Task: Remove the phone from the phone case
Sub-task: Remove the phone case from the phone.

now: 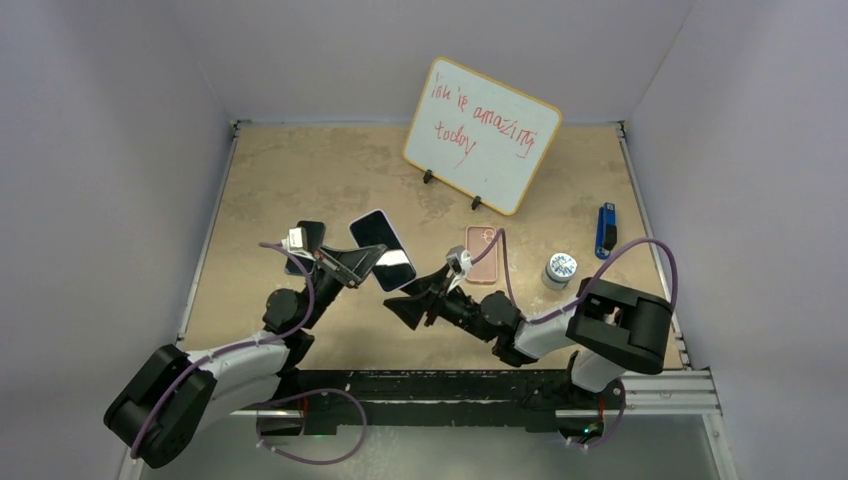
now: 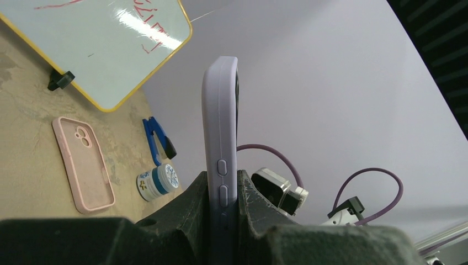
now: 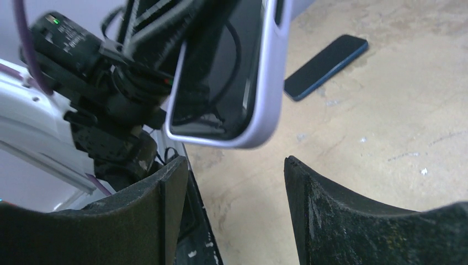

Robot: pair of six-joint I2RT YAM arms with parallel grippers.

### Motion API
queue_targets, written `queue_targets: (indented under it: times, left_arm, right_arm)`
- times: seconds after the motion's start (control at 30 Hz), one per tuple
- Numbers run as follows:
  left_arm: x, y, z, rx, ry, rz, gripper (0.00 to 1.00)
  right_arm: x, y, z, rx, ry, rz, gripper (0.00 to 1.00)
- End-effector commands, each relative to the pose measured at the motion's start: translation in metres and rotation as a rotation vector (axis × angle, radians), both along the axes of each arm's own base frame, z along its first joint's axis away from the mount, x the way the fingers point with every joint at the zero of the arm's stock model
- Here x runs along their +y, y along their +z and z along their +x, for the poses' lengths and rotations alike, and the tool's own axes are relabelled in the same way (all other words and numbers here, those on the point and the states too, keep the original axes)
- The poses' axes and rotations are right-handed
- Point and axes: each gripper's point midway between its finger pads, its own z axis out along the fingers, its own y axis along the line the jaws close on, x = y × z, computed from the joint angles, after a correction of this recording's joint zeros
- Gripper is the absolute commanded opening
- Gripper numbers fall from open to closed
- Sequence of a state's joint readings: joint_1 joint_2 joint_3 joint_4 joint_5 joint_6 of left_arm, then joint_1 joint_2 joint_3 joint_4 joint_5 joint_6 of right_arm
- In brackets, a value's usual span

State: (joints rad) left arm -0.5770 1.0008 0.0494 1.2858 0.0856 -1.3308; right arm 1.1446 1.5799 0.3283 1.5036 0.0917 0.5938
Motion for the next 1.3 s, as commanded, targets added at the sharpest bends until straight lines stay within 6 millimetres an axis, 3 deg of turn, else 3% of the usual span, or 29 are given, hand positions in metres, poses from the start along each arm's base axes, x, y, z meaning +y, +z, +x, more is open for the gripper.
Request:
queue_targets:
  times: [0.0,0.5,0.8,1.03,1.27]
  left_arm:
    - [0.013,0.033,-0.009,-0.074,0.017,-0.131,0.0]
    - [0.012,0.034,-0.013,-0.07,0.001,-0.148,0.0]
    - [0.01,0.031,-0.017,-0.05,-0.021,-0.159,0.0]
    - [0.005,0.029,-0.019,0.013,-0.072,-0.194,0.0]
    - [-0.004,0.022,-0.025,0.071,-0.149,-0.196,0.0]
  right_arm:
    - [-0.021,0.126,-0.003,-0.221,-0.045,0.419,0.66]
    - [-0.021,0.147,-0.006,-0.257,-0.038,0.464,0.63]
    - [-0.018,0.148,-0.007,-0.28,-0.028,0.455,0.5]
    - [-0.006,0.117,-0.014,-0.402,0.017,0.317,0.38]
    - [-0.008,0.075,-0.014,-0.491,0.019,0.148,0.17]
